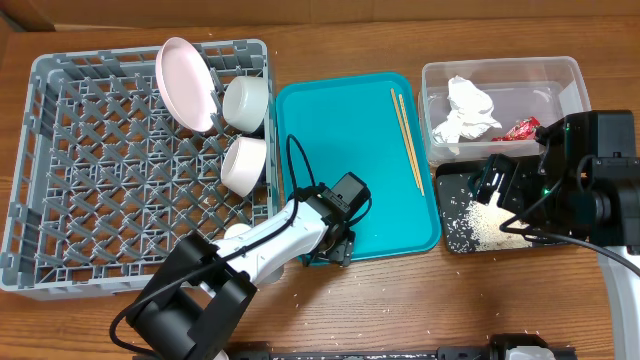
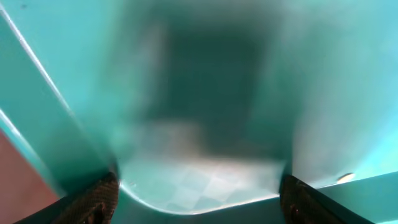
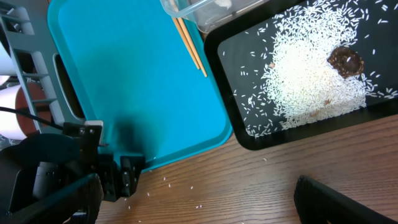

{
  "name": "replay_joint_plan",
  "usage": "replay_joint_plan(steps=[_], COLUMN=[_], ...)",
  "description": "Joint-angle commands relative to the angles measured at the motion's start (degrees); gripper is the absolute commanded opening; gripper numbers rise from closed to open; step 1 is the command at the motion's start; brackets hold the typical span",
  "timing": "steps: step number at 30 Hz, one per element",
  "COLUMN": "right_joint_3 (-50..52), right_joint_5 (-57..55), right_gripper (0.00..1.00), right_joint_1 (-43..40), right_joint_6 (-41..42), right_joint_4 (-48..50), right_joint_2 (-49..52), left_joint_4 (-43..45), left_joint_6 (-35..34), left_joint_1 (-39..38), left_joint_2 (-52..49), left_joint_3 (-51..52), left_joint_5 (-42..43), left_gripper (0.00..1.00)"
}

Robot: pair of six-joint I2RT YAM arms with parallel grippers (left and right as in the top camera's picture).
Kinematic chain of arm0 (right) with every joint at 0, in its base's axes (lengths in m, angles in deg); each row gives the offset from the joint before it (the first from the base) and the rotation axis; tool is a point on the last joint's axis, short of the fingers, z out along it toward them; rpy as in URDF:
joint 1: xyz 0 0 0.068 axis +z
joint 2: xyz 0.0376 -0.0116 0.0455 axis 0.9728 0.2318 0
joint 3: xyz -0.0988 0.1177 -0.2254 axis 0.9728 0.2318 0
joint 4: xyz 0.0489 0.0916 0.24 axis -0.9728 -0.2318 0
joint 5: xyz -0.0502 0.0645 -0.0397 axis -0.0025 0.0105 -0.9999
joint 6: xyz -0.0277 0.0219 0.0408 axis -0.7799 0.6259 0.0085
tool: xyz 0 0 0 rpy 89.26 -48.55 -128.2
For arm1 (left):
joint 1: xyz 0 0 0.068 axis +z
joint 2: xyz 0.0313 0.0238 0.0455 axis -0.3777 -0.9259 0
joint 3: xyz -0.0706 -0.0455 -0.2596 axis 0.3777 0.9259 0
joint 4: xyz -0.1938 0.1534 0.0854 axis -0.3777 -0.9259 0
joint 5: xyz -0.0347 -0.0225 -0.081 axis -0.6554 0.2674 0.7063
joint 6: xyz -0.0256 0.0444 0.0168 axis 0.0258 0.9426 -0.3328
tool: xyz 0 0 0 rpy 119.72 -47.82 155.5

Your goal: Sort waste into correct bins and load items into the dishwasher

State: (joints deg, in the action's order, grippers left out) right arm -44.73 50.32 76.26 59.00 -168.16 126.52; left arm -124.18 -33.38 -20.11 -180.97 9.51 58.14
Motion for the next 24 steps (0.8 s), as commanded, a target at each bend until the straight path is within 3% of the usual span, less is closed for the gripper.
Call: replay_joint_plan(steps=[1,20,24], right_joint_3=[-1.11,-1.11,-1.11], right_joint_5=[-0.44,-0.44,-0.44], right_gripper=[1.00,1.00,1.00], right_joint_1=[0.00,0.00,0.00], right_joint_6=[-0.20,-0.20,-0.20], right_joint_4=[0.31,0.31,0.31], right_joint_2=[-0.26,-0.26,-0.26], left_joint_4=[-3.39,-5.33,-7.26], left_joint_6=[-1.49,-1.62,0.13], left_joint_1=[1.09,4.13,4.13], left_joint_2=[-2.67,-2.67,-2.64], left_joint_3=[3.45,3.13,-2.97], left_joint_5=[-5.68,-7.56,-7.54], left_gripper=[0.86,0.86,0.85])
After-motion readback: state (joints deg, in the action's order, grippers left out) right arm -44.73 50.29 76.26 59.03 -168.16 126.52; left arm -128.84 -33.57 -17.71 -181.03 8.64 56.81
